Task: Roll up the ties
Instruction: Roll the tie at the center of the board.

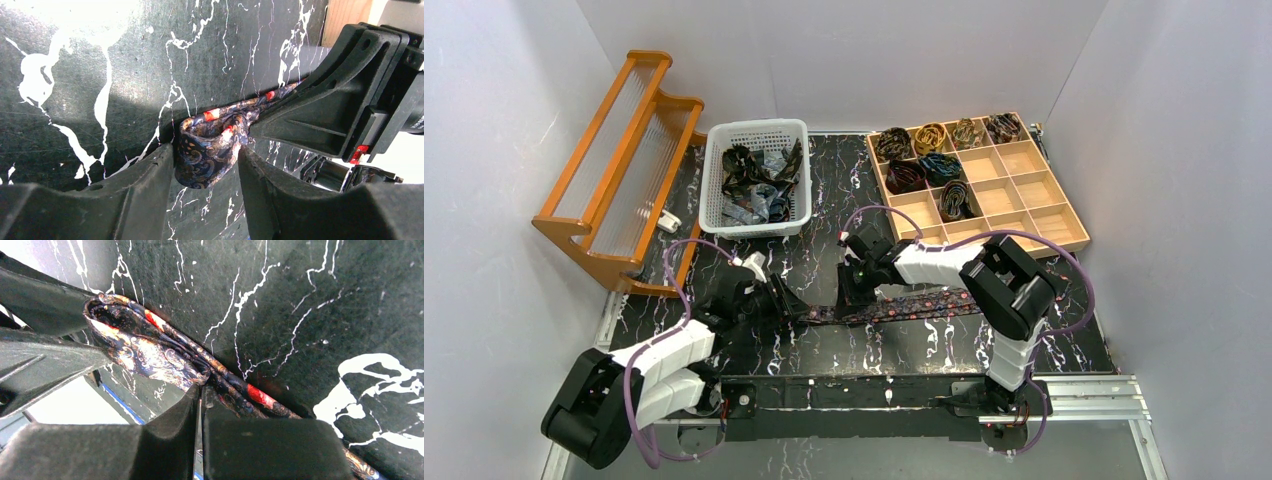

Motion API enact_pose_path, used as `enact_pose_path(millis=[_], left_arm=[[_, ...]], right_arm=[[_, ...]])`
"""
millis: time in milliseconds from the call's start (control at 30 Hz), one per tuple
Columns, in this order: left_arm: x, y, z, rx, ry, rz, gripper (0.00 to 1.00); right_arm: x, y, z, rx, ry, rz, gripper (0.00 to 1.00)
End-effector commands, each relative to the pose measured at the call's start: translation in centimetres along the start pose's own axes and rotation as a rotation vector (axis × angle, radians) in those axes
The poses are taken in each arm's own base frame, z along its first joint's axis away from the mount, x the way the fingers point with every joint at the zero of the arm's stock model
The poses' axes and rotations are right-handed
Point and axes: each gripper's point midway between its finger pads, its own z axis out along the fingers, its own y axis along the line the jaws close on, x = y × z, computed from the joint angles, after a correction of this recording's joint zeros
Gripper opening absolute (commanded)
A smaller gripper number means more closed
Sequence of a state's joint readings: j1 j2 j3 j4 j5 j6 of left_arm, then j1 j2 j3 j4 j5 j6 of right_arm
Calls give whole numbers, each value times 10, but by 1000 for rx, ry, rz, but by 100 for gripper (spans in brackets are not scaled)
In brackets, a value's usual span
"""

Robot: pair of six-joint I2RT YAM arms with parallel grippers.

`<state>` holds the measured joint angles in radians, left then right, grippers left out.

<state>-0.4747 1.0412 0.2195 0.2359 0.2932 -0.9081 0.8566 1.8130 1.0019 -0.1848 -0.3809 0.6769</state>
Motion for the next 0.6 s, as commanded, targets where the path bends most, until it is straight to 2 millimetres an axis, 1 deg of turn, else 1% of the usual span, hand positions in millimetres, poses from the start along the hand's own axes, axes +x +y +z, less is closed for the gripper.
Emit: enact_pose_path(millis=[0, 167, 300, 400, 567], left_arm=[[15, 16, -1, -37, 54, 12, 48], [20, 24, -2, -73, 78, 23, 48], [24, 28, 0, -81, 98, 18, 44], [25, 28, 1, -77, 105, 17, 39], [20, 26, 0, -81, 86, 26, 29]], right_arm=[[-2, -16, 7, 68, 10, 8, 10], [2, -22, 12, 82, 25, 18, 10], [3, -24, 14, 86, 26, 26, 9], [1, -20, 13, 74, 24, 25, 9], [-5, -11, 11, 50, 16, 13, 11]])
